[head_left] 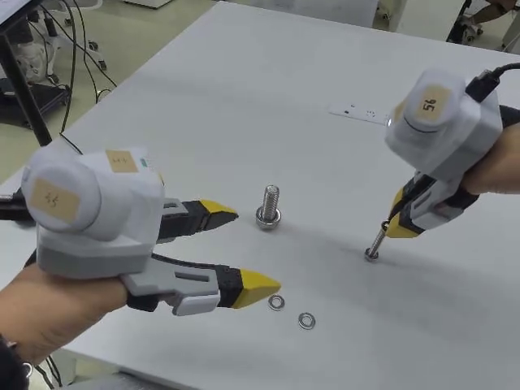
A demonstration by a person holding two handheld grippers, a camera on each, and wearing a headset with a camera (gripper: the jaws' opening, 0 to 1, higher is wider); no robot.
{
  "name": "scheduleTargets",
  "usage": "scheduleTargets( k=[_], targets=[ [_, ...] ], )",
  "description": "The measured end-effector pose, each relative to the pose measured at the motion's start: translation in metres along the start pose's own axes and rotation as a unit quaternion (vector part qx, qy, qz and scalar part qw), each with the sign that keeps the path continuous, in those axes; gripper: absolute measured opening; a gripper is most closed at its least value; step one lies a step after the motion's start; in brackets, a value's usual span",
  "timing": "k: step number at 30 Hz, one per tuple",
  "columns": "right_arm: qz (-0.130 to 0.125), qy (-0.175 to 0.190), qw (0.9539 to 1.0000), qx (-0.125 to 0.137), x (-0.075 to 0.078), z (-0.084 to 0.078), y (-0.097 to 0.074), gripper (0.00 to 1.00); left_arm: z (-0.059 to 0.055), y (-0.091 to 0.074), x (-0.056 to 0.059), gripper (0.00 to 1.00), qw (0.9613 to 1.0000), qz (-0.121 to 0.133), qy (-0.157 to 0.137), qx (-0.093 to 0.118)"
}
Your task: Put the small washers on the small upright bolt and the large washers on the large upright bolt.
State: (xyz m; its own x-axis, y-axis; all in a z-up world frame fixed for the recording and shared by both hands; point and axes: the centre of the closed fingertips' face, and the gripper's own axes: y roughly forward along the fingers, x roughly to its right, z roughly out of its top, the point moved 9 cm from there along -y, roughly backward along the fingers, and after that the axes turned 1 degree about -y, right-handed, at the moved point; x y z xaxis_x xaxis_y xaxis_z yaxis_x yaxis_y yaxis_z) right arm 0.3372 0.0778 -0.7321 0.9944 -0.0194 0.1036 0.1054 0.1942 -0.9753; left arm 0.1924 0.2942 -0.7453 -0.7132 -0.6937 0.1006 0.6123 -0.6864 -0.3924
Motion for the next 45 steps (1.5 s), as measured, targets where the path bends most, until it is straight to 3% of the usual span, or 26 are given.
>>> scheduleTargets(
  k=[16, 45],
  targets=[
    [0.005, -0.002, 0.9999, -0.009, -0.001, 0.000, 0.008, 0.13, 0.000, 0.000, 0.001, 0.58, 1.0000, -0.001, 0.000, 0.000],
    [0.025, 0.010, 0.9995, -0.018, -0.004, -0.002, 0.045, 0.14, -0.001, 0.000, 0.000, 0.58, 1.0000, 0.001, -0.002, -0.002]
  ],
)
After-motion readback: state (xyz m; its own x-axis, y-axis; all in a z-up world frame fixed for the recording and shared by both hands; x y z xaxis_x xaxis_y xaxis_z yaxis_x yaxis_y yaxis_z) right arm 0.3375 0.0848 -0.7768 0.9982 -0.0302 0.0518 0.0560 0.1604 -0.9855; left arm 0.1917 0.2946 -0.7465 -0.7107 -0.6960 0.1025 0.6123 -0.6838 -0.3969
